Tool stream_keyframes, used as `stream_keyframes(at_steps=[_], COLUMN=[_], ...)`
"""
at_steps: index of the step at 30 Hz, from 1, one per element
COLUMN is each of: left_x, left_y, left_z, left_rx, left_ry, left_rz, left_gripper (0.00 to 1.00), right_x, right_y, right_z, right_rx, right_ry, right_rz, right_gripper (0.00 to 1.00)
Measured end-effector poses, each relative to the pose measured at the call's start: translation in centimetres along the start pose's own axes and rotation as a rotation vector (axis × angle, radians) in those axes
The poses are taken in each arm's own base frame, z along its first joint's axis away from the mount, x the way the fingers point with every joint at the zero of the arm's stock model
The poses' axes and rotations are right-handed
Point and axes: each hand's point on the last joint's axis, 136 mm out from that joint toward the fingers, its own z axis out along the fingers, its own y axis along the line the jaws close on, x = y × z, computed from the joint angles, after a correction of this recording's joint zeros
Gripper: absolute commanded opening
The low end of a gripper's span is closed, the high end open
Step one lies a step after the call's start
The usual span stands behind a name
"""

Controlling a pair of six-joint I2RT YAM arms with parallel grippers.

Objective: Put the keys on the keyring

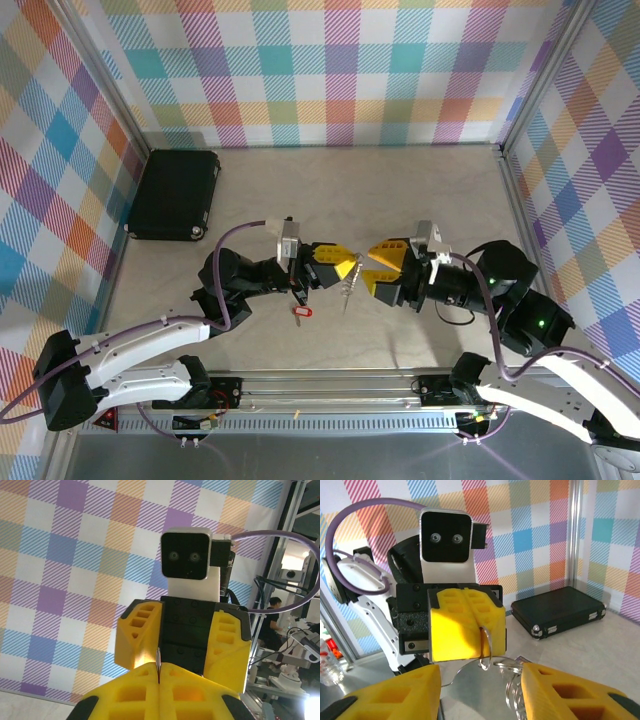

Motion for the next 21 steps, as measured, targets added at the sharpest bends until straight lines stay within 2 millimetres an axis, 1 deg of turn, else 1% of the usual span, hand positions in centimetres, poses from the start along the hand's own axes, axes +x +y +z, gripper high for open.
stream_keyframes(at_steps=[2, 4, 10, 18, 21], left_x=[0.0, -0.1, 0.2, 0.0, 0.1], left_y=[0.0, 0.0, -0.1, -0.3, -0.3], left_z=[0.0, 0.0, -0.1, -0.1, -0.2], left_rx=[0.001, 0.002, 0.009, 0.019, 0.021], left_ry=[-0.001, -0.003, 0.0, -0.008, -0.008], left_rz=[-0.003, -0.002, -0.005, 0.0, -0.002], left_gripper=[0.0, 0.0, 0.0, 0.0, 0.0], right_x=[0.1, 0.2, -0.3, 0.0, -0.1], right_y=[-0.1, -0.2, -0.2, -0.2, 0.0], right_z=[0.1, 0.2, 0.5, 1.3, 1.3], right_rx=[0.003, 0.004, -0.001, -0.019, -0.028], right_ry=[-0.003, -0.005, -0.027, -0.023, -0.025], right_rz=[0.007, 0.013, 0.028, 0.045, 0.047], right_gripper=[0.54, 0.52, 0.41, 0.27, 0.19])
